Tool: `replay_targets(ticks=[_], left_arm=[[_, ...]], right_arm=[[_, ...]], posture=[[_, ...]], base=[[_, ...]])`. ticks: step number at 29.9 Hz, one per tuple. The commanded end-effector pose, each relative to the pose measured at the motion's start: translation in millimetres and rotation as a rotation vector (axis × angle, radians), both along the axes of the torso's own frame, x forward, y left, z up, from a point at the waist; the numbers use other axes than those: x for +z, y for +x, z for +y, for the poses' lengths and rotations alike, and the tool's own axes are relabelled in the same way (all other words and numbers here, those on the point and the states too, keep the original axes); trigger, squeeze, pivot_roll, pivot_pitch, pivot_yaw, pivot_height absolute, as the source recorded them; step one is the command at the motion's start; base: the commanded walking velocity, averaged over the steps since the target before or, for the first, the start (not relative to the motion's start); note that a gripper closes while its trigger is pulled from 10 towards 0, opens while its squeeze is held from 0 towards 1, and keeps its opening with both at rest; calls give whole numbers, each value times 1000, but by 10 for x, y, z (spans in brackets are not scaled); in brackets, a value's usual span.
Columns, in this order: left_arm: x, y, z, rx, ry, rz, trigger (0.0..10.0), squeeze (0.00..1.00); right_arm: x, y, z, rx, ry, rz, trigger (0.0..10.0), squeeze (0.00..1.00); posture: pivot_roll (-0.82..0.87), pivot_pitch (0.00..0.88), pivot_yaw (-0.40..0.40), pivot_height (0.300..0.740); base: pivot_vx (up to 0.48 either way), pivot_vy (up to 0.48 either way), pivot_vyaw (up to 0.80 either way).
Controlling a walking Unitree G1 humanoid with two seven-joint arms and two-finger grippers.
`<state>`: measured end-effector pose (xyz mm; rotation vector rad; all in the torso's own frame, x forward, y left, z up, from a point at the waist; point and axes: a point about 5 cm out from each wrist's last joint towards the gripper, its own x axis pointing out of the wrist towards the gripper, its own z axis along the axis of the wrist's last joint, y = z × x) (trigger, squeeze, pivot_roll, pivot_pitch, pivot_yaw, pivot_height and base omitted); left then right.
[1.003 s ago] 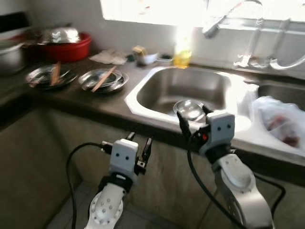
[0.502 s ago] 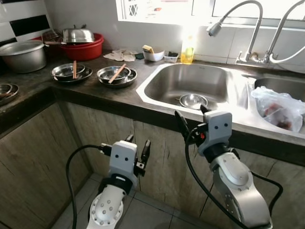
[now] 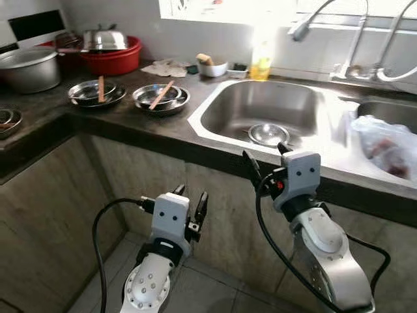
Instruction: Kitchen organization
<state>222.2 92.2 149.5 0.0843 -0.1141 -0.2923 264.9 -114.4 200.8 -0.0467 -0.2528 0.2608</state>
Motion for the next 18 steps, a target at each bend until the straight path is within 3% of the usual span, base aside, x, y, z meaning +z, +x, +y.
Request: replay_targets(ticks=[1,18], left_arm=[[13,-4,14,2,0,0,10000,0],[3,-4,15,-5,1,1,10000,0]], right_arm=[[27,9,18,5,4,-9,10000,0],[21,21,28,4,-6,-13,10000,0]], posture=[[84,69,-8,740],[84,59,-2,740]], base=[[0,345,0],[0,343,0]])
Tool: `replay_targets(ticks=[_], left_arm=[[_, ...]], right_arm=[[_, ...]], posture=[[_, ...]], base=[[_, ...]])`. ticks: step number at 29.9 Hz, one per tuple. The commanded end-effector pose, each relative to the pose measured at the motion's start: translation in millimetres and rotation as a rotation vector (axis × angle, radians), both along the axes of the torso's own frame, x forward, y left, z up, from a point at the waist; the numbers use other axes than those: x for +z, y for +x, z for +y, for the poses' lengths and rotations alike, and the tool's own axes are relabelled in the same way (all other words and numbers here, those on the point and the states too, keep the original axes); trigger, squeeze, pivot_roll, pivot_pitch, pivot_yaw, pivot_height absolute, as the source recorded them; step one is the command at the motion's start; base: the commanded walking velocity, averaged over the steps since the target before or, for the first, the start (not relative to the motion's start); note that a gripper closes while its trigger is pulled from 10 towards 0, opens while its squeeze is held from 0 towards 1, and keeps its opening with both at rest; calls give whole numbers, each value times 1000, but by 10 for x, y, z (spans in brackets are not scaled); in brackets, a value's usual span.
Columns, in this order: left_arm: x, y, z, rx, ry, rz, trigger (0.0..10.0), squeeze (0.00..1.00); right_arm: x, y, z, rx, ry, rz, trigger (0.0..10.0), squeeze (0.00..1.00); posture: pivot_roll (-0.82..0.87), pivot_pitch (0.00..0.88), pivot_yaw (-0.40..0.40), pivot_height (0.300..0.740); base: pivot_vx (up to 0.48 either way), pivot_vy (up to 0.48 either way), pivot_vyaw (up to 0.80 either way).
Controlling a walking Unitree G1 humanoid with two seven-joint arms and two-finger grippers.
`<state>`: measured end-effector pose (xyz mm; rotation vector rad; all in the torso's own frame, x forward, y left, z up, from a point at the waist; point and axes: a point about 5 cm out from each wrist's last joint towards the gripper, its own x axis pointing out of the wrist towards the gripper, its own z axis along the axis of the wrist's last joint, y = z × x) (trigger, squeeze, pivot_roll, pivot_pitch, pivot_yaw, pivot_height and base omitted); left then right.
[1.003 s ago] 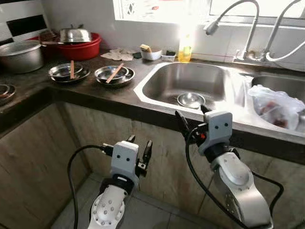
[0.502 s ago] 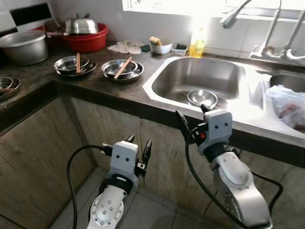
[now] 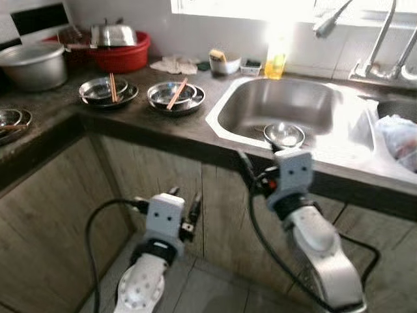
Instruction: Kitchen organization
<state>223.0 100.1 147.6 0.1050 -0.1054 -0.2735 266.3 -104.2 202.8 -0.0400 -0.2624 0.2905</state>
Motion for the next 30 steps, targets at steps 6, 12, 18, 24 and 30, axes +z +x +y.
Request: replay_targets(ticks=[6,12,18,24,30], left_arm=[[27,-5,-66,-25,-20,-6,10000,0],[39,4,-65,-23,-20,-13,10000,0],[25,-7,-89,-30,-12,-4,10000,0],[12,-13,-90,-34,-7,-1,10000,0],[-3,-13,-98,-36,-7,5,10000,0]], right_arm=[[5,9,-65,-19,-19,-11,10000,0],[8,5,-46,-4,-29,-19,10000,0],[6,2,-39,0,-33,-22,10000,0],[9,24,-49,-11,-18,-12,10000,0],[18,33,-53,-19,-24,-20,10000,0]], posture=[[86,55,-4,740],[86,51,-3,740],[80,46,-3,740],[81,53,-2,740],[80,54,-4,740]], base=[[0,312,0],[0,0,631],[0,0,800],[148,0,400],[298,0,0]])
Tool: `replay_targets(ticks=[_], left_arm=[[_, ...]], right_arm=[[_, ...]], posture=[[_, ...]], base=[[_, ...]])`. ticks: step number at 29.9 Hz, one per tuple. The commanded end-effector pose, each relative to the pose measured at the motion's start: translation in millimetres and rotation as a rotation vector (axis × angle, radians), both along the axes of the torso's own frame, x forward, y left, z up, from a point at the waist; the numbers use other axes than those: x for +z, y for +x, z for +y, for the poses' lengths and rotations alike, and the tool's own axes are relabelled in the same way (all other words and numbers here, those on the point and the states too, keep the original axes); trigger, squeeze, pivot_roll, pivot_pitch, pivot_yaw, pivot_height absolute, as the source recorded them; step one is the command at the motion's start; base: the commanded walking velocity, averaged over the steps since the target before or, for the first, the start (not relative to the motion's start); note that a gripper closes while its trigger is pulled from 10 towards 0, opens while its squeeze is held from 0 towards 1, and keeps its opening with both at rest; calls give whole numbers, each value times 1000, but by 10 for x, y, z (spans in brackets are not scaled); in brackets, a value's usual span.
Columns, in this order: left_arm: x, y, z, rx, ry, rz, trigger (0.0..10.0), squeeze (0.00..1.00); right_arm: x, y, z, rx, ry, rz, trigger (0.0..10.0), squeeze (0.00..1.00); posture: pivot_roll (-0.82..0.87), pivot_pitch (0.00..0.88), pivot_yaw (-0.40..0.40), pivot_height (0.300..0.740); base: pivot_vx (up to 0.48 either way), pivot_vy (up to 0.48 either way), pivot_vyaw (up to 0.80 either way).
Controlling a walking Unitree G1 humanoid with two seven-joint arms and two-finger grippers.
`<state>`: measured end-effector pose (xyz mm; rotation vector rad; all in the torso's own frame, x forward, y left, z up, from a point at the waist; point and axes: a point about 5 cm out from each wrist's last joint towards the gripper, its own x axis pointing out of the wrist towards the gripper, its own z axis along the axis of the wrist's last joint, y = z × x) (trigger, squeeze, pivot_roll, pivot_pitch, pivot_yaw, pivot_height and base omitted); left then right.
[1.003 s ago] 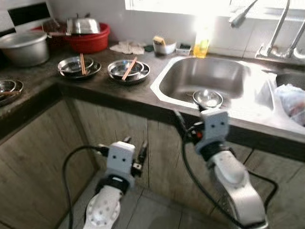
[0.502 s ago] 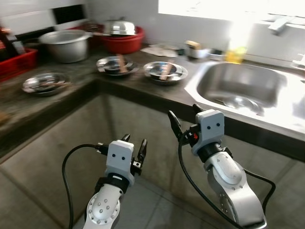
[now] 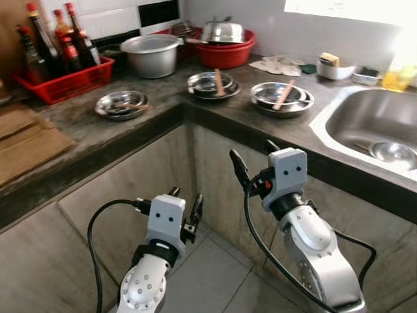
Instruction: Kitchen organization
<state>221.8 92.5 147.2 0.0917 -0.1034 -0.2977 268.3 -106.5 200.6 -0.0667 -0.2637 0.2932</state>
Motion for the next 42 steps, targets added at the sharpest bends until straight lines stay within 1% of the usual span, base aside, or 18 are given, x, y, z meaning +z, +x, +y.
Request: replay_targets(ticks=[1,29,42], left_arm=[[1,0,-26,-12,4,0,10000,0],[13,12,-34,-30,7,-6,10000,0],[-16,-14,-22,-36,-2,11,10000,0]], right_arm=[[42,14,-31,-20,2,-17,10000,0],[57,39,-74,-60,16,-26,10000,0],[75,53,-84,-71,29,-32,10000,0]], posture=[[80,54,-4,740],[85,62,6,740],[90,82,9,740]], base=[[289,0,0],[387,0,0],[0,0,0]])
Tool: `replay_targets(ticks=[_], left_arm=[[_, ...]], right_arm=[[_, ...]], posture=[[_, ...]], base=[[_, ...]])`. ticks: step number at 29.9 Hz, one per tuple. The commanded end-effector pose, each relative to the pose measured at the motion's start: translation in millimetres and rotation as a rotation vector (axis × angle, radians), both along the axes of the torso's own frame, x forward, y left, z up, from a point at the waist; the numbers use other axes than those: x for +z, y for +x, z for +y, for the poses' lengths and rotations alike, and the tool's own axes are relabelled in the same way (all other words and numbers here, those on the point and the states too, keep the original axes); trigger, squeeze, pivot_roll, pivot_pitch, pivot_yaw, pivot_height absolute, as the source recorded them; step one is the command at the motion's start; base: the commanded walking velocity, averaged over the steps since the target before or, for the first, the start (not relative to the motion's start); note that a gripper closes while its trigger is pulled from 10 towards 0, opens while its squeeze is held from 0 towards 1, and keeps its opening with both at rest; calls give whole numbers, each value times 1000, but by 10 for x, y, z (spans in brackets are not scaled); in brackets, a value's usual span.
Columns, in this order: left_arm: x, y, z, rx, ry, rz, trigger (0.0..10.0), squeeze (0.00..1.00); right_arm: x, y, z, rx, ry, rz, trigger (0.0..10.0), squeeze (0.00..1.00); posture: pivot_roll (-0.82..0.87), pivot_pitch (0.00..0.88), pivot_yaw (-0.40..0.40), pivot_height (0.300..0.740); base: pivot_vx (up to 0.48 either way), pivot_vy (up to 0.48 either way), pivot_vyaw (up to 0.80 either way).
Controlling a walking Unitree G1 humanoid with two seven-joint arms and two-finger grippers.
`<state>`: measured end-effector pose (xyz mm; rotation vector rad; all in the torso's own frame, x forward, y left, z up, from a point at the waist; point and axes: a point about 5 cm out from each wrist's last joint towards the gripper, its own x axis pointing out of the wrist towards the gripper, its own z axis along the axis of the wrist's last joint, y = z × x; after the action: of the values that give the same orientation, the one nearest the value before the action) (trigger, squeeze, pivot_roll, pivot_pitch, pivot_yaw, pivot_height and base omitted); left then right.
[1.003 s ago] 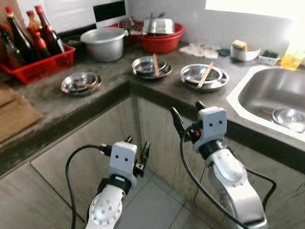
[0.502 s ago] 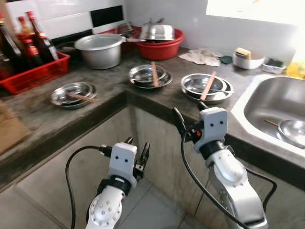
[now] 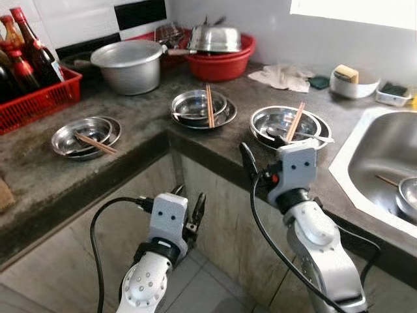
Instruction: Kitchen organization
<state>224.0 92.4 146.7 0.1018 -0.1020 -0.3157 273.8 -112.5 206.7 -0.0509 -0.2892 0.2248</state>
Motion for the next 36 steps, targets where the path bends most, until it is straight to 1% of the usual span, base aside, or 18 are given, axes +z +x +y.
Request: replay_targets(ticks=[1,4,8,9,11,13,14,15,16,17,18,19,22,25,26,31,36], left_arm=[[-29,-50,-24,-28,-19,17,10000,0],[-82,-118,-62,-83,-39,38,10000,0],[-101,-141,-66,-91,-41,46,10000,0],[-100,-140,-70,-95,-44,48,10000,0],[-99,-139,-82,-107,-48,49,10000,0],[-88,-151,-127,-150,-55,42,10000,0],[-88,-151,-127,-150,-55,42,10000,0],[-82,-176,-178,-200,-44,31,10000,0],[-82,-191,-200,-219,-44,29,10000,0],[-81,-208,-222,-237,-40,25,10000,0],[-80,-214,-227,-243,-37,23,10000,0],[-79,-217,-229,-246,-34,20,10000,0],[-88,-214,-217,-240,-45,28,10000,0],[-84,-221,-220,-244,-47,26,10000,0],[-84,-223,-223,-246,-47,25,10000,0],[-88,-234,-225,-249,-46,24,10000,0],[-91,-238,-226,-251,-47,25,10000,0]], right_arm=[[16,0,-25,-8,-1,-9,10000,0],[11,11,-25,-16,-27,-10,10000,0],[-17,35,-23,-30,-49,3,10000,0],[-55,59,-23,-52,-75,16,10000,0],[-94,81,-24,-72,-91,30,10000,0],[-165,118,-27,-107,-118,57,10000,0],[-165,118,-27,-107,-118,57,10000,0],[-211,144,-35,-131,-134,72,10000,0],[-227,156,-52,-156,-130,78,10000,0],[-237,172,-91,-205,-131,72,10000,431],[-236,176,-109,-227,-135,65,10000,431],[-234,183,-125,-247,-136,57,10000,1000],[-216,216,-182,-299,-134,39,10000,1000],[-214,233,-187,-311,-136,41,10000,1000],[-206,235,-183,-309,-133,34,10000,0],[-195,240,-159,-300,-111,20,10000,0],[-203,243,-153,-299,-110,20,10000,0]], posture=[[90,82,9,740],[90,83,6,740],[90,84,7,740],[91,85,6,740],[94,84,3,740],[94,83,1,740],[94,83,1,740],[96,83,1,740],[97,83,0,740],[97,85,0,740],[97,84,0,740],[97,84,0,740],[100,87,1,740],[98,87,1,740],[98,88,0,740],[100,86,0,740],[99,83,-3,740]], base=[[0,0,0],[0,0,0],[0,0,0],[0,0,0],[0,0,0],[0,0,0],[0,0,0],[0,0,0],[0,0,0],[0,0,0],[0,0,0],[0,0,0],[0,0,0],[0,0,0],[0,0,0],[0,0,0],[0,0,0]])
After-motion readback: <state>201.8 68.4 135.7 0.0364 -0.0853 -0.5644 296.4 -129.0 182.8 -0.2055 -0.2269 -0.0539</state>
